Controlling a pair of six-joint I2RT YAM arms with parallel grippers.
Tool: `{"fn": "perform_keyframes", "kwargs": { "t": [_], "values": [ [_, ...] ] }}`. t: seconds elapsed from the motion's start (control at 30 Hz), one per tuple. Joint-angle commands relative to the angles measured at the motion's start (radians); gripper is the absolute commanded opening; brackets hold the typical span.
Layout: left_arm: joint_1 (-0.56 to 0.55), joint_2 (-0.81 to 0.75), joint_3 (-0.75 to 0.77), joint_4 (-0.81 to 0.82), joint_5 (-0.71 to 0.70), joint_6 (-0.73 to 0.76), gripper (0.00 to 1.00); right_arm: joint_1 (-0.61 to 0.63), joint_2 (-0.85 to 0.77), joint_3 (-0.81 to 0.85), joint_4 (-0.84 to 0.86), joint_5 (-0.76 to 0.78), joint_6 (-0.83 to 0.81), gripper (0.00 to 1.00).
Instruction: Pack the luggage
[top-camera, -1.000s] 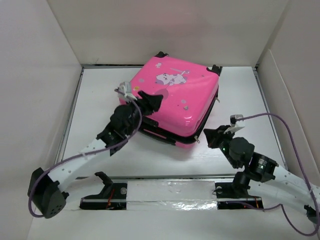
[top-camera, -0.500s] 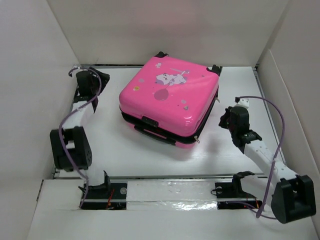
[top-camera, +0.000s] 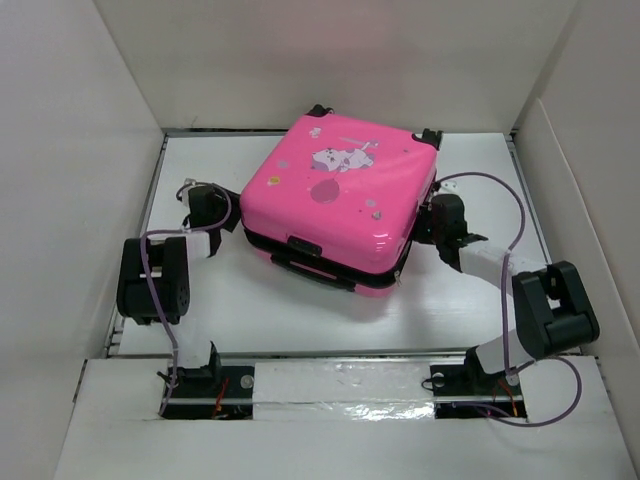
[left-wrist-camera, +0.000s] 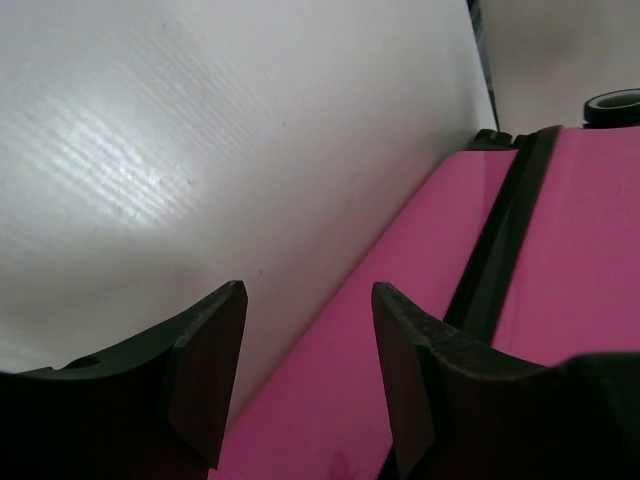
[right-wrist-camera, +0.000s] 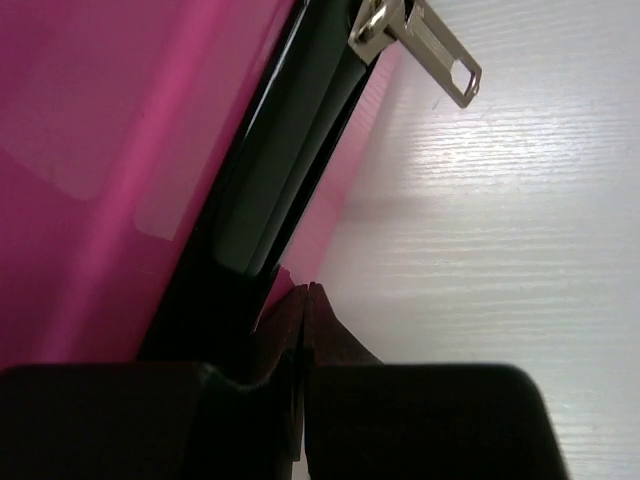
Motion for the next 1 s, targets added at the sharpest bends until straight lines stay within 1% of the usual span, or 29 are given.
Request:
{"fn": "perform_keyframes", "kwargs": {
  "t": [0.0,0.03,0.07,0.13,0.17,0.23,0.3,0.37,0.4,0.43,0.47,0.5,0.57,0.6,0.67,0.7,0.77,0.8,0.83,0.87,0.9,0.93,0.97],
  "values": [
    [-0.078,-0.155,-0.101,0.139,0.033,-0.028,0.49,0.129,0.043,0.128,0.095,-0.108,-0.027,0.0],
    [-0.078,-0.186,-0.15,0.144,0.01,-0.022,0.49,0.141,0.054,0.139,0.101,-0.123,-0.028,0.0],
    [-0.093,-0.253,-0.173,0.143,0.0,-0.015,0.49,0.141,0.065,0.147,0.114,-0.143,-0.028,0.0],
    [-0.125,-0.321,-0.221,0.14,-0.039,-0.009,0.48,0.15,0.098,0.166,0.164,-0.204,-0.016,0.0],
    [-0.157,-0.385,-0.262,0.129,-0.053,-0.008,0.48,0.15,0.108,0.177,0.167,-0.213,-0.012,0.0],
    [-0.197,-0.442,-0.298,0.117,-0.101,-0.003,0.48,0.15,0.124,0.209,0.152,-0.233,-0.013,0.0],
    [-0.222,-0.507,-0.33,0.094,-0.116,0.0,0.48,0.15,0.131,0.222,0.131,-0.242,-0.015,0.01],
    [-0.231,-0.565,-0.356,0.086,-0.113,0.001,0.49,0.14,0.131,0.213,0.132,-0.278,-0.013,0.07],
    [-0.231,-0.586,-0.359,0.06,-0.122,0.001,0.49,0.123,0.128,0.205,0.131,-0.29,-0.015,0.15],
    [-0.231,-0.608,-0.371,0.054,-0.13,0.001,0.5,0.112,0.12,0.193,0.135,-0.301,-0.013,0.18],
    [-0.231,-0.658,-0.378,0.058,-0.127,0.001,0.5,0.101,0.097,0.161,0.144,-0.311,-0.013,0.22],
    [-0.231,-0.683,-0.382,0.057,-0.124,-0.003,0.51,0.089,0.08,0.142,0.157,-0.325,-0.012,0.28],
    [-0.231,-0.752,-0.382,0.043,-0.113,-0.002,0.52,0.045,0.039,0.104,0.155,-0.342,-0.015,0.34],
    [-0.231,-0.777,-0.376,0.012,-0.11,0.006,0.53,0.028,-0.011,0.058,0.157,-0.35,-0.019,0.4],
    [-0.231,-0.841,-0.37,-0.015,-0.112,0.018,0.55,-0.018,-0.071,0.004,0.16,-0.358,-0.025,0.46],
    [-0.231,-0.864,-0.371,-0.032,-0.11,0.018,0.55,-0.037,-0.131,-0.049,0.16,-0.359,-0.025,0.47],
    [-0.231,-0.931,-0.37,-0.051,-0.104,0.032,0.55,-0.069,-0.203,-0.111,0.158,-0.353,-0.021,0.48],
    [-0.231,-0.958,-0.365,-0.098,-0.109,0.061,0.55,-0.069,-0.245,-0.14,0.14,-0.345,-0.018,0.49],
    [-0.231,-0.984,-0.359,-0.126,-0.124,0.081,0.54,-0.069,-0.338,-0.186,0.119,-0.326,-0.021,0.48],
    [-0.231,-1.039,-0.352,-0.152,-0.13,0.098,0.51,-0.069,-0.393,-0.207,0.097,-0.309,-0.022,0.46],
    [-0.231,-1.065,-0.351,-0.191,-0.133,0.11,0.47,-0.055,-0.455,-0.229,0.073,-0.292,-0.016,0.31],
    [-0.231,-1.087,-0.353,-0.21,-0.119,0.13,0.41,-0.035,-0.581,-0.281,0.054,-0.267,-0.012,0.2],
    [-0.24,-1.111,-0.352,-0.233,-0.115,0.142,0.32,-0.009,-0.648,-0.307,0.052,-0.264,-0.011,0.1]
  ]
}}
